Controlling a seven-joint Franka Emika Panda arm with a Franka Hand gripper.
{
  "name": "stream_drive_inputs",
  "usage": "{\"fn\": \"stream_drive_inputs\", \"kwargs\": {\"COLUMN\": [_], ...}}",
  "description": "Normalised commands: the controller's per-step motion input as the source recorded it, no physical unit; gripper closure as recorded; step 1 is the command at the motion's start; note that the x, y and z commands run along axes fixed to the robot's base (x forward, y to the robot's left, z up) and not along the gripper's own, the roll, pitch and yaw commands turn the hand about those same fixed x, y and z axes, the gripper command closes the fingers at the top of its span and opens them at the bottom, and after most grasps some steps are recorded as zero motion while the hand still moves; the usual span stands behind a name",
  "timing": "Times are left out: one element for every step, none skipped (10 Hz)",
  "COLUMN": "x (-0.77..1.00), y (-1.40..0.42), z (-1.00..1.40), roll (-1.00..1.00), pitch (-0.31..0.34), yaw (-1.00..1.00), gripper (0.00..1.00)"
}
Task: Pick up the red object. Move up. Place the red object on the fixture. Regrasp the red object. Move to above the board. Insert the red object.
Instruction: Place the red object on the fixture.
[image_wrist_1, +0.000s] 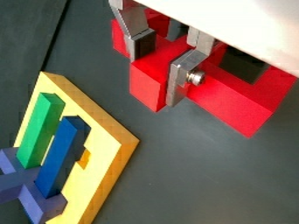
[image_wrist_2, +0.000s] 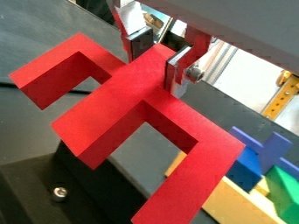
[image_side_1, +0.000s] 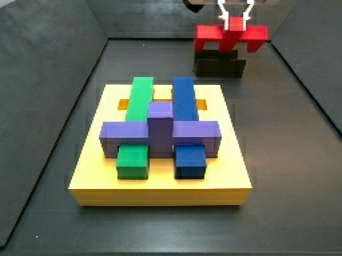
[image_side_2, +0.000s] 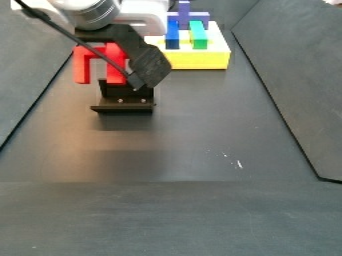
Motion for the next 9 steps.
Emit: {"fn": "stream_drive_inputs", "kwargs": {"x": [0.07, 0.01, 0.00, -0.09, -0.23, -0.08, -0.03, 0.00, 0.00], "y": [0.00, 0.00, 0.14, 0.22, 0.25, 0.11, 0.05, 0.00, 0.00], "z": [-0.21, -0.27, -0.39, -0.37, -0.24, -0.09, -0.17, -0.28, -0.39], "roll": [0.02, 0.05, 0.00, 0.00, -0.03, 0.03, 0.00, 0.00, 0.12], "pitch": [0.000, 0.000, -0.057, -0.117, -0.094, 0.000, -0.011, -0.040, -0.040], "yaw": [-0.01, 0.00, 0.05, 0.00, 0.00, 0.00, 0.00, 0.00, 0.00], "gripper": [1.00, 1.00, 1.00, 1.00, 1.00, 1.00, 1.00, 1.00, 1.00]}}
